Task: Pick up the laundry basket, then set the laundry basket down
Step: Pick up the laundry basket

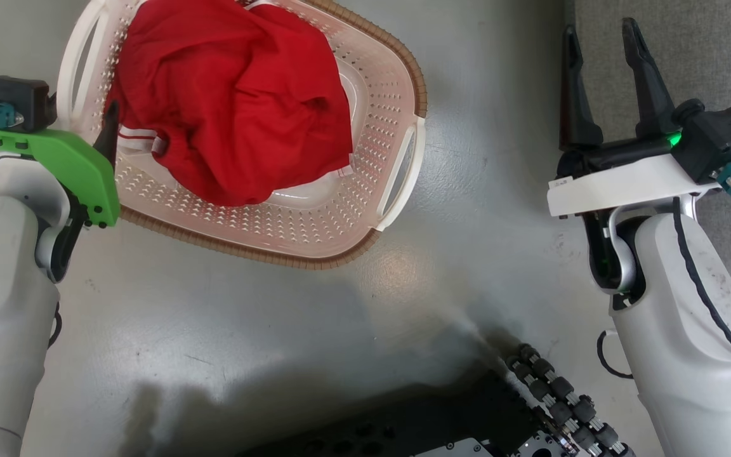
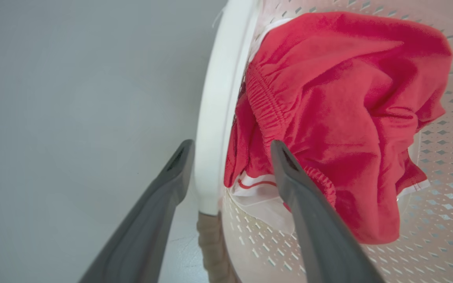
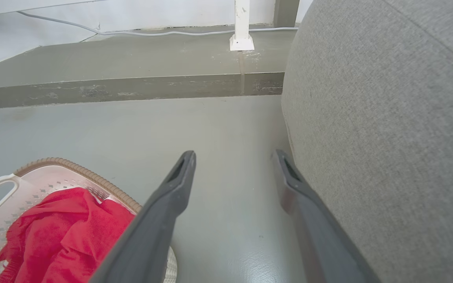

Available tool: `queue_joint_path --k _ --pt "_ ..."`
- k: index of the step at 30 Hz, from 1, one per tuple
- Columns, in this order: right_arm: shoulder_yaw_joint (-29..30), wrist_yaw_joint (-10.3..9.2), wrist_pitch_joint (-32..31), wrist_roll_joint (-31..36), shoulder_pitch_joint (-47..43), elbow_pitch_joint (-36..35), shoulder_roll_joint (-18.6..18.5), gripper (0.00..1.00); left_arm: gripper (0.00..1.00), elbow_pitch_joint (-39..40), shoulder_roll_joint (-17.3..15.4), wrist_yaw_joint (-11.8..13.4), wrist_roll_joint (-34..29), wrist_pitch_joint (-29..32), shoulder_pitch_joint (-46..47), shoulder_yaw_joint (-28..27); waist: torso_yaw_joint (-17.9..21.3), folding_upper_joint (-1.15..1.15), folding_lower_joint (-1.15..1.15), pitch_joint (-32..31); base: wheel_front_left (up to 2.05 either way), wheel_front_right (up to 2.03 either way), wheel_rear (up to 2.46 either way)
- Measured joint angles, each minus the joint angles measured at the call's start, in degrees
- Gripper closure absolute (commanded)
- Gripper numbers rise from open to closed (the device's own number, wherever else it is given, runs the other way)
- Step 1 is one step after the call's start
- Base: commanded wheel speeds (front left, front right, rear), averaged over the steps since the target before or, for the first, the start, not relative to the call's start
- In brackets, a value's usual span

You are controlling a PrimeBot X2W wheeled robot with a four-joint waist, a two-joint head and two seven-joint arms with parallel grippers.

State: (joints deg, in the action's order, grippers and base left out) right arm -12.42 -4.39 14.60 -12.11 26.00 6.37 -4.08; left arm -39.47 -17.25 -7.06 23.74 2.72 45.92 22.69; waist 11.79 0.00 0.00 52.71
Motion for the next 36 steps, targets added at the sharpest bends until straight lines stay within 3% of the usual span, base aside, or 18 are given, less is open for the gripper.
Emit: queue_joint_path --k 6,7,8,11,12,13,27,36 --pt "0.05 0.23 0.00 0.01 0.49 0.23 0.19 0.00 0.00 -3.15 -0.03 -0.01 0.79 -0.33 1.65 0.03 0.39 0.00 0.00 0.70 0.00 0.00 0.00" --pt "0.07 0.31 -0.01 0.01 0.49 0.26 0.23 0.00 0.23 -3.53 0.01 -0.01 0.80 -0.33 1.92 0.02 0.43 0.00 0.00 0.79 0.00 0.00 0.00" --pt "0.09 0.31 -0.01 0.01 0.50 0.31 0.27 0.00 0.53 -4.08 0.04 -0.01 0.82 -0.32 2.26 0.08 0.45 0.00 0.00 0.89 0.00 0.00 0.00" --pt "0.22 0.31 0.00 0.08 0.53 0.44 0.31 0.00 0.75 -5.02 0.04 -0.02 0.90 -0.32 2.63 0.65 0.50 0.00 0.00 1.15 0.00 0.00 0.00" --pt "0.27 0.31 0.00 0.08 0.54 0.45 0.31 0.00 0.75 -5.44 0.07 -0.04 0.91 -0.31 2.79 1.10 0.50 0.00 0.00 1.22 0.00 0.00 0.00" --pt "0.33 0.32 -0.01 0.08 0.57 0.45 0.32 0.00 1.00 -5.82 0.10 -0.05 1.00 -0.32 2.94 1.45 0.50 0.00 0.00 1.28 0.00 0.00 0.00" --pt "0.86 0.35 0.00 1.14 1.73 0.73 0.46 0.00 1.00 -9.35 0.73 -0.55 3.28 -1.26 4.65 3.52 -0.02 0.00 0.00 1.49 0.00 0.00 0.00" --pt "2.05 0.35 0.00 1.18 1.74 1.49 0.49 0.00 1.00 -14.22 3.45 -0.53 7.09 -1.76 4.80 1.29 -1.07 0.00 0.00 0.54 0.00 0.00 0.00"
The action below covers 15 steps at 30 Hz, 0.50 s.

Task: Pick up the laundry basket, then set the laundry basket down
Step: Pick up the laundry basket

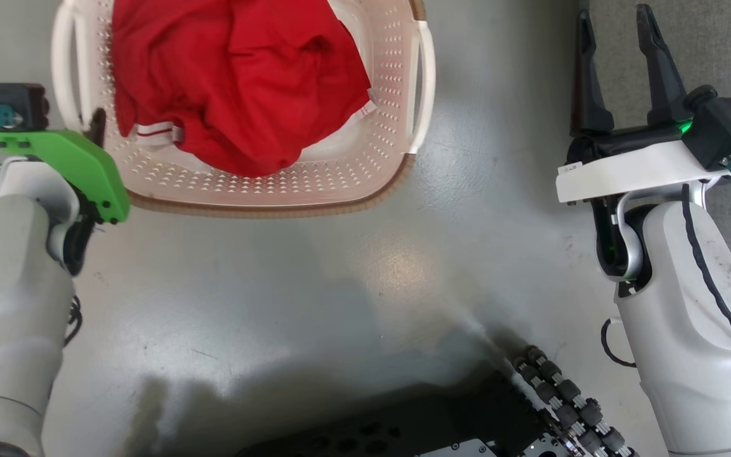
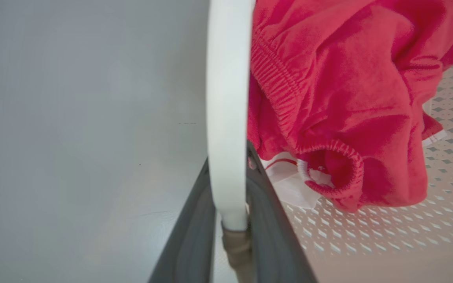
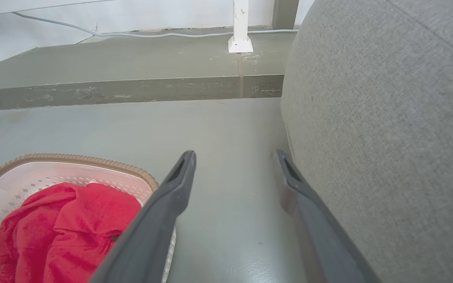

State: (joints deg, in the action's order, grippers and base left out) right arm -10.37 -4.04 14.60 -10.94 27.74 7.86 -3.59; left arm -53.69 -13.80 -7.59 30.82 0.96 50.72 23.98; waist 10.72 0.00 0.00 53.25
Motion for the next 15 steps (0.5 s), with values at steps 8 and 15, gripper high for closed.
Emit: queue_joint_path --k 8,15 --pt "0.66 0.48 0.00 0.41 0.00 0.35 0.02 0.00 1.00 -3.03 2.49 0.02 1.55 0.30 -1.48 -0.13 -1.45 0.00 0.00 -1.23 0.00 0.00 0.00" --pt "0.67 0.51 0.00 0.43 0.00 0.66 0.03 0.00 1.00 -4.39 4.16 0.02 4.64 1.72 -2.69 -1.37 -2.33 0.00 0.00 -1.98 0.00 0.00 0.00"
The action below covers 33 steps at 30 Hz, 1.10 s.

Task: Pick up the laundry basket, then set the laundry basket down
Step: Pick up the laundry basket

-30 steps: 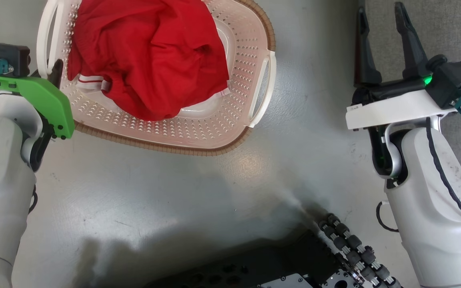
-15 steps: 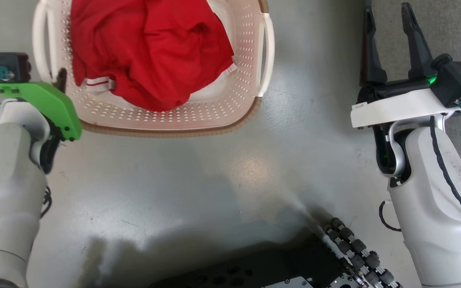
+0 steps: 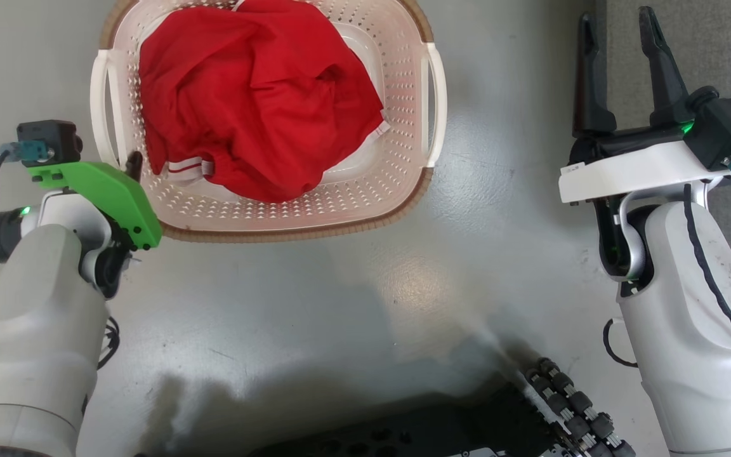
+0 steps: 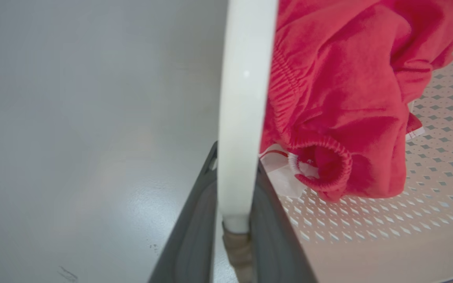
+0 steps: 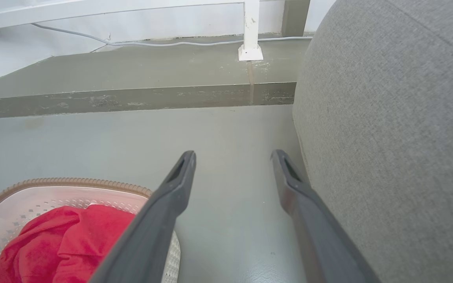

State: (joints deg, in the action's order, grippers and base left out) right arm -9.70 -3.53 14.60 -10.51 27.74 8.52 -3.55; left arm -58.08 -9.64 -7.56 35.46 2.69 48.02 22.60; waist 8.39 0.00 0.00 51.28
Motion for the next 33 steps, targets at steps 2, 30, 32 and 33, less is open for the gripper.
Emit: queue_joint_path --k 2,30,32,33 --pt "0.03 0.00 0.00 0.02 0.00 0.10 0.00 0.00 1.00 -0.13 0.63 0.00 0.73 0.59 -0.03 0.07 -0.19 0.00 0.00 -0.14 0.00 0.00 0.00" --pt "1.82 0.66 0.00 0.67 -0.12 1.90 0.02 0.00 0.00 4.00 0.49 0.01 3.18 -6.04 -0.99 1.85 -2.05 0.00 0.00 -3.27 0.00 0.00 0.00" --pt "2.09 0.68 0.00 0.81 -0.14 2.30 0.02 0.00 0.00 4.92 -0.12 0.01 2.59 -9.26 -1.01 2.20 -2.31 0.00 0.00 -4.44 0.00 0.00 0.00" --pt "2.16 0.68 0.00 0.91 -0.16 2.42 0.02 0.00 0.00 5.09 -0.42 0.01 2.38 -10.39 -1.02 2.33 -2.37 0.00 0.00 -4.87 0.00 0.00 0.00"
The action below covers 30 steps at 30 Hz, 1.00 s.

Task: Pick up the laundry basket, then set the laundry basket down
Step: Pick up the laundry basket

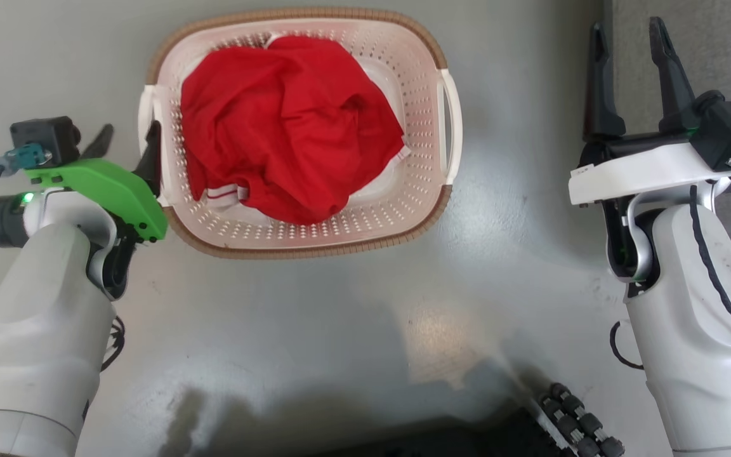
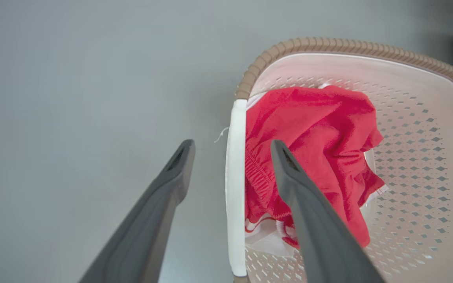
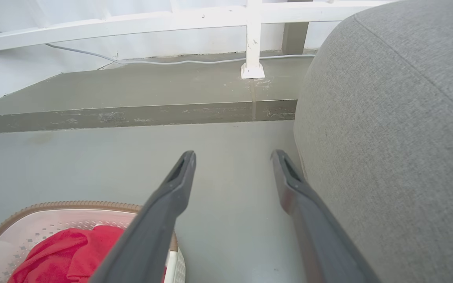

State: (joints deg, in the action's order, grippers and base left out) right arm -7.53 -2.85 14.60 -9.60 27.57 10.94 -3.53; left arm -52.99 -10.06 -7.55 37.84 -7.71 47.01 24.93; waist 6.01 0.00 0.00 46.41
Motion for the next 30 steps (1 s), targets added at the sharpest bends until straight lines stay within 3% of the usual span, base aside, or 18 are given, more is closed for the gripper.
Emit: queue_joint_path --k 6,16,30 --pt "0.51 0.34 0.00 0.16 -1.44 1.33 -0.07 0.00 0.00 1.48 -0.93 0.00 -2.56 -7.08 -0.21 1.00 -0.34 0.00 0.00 -3.33 0.00 0.00 0.00" --pt "1.75 0.68 -0.01 0.69 -5.10 2.74 -0.42 0.00 0.00 7.09 -0.76 0.10 -4.05 -7.28 -3.95 -0.57 -1.10 0.00 0.00 -11.38 0.00 0.00 0.00" --pt "2.58 1.32 -0.01 1.03 -9.95 3.34 -0.94 0.00 0.00 21.71 -1.30 4.31 -8.81 -7.09 -12.54 -5.38 -2.40 0.00 0.00 -22.03 0.00 0.00 0.00"
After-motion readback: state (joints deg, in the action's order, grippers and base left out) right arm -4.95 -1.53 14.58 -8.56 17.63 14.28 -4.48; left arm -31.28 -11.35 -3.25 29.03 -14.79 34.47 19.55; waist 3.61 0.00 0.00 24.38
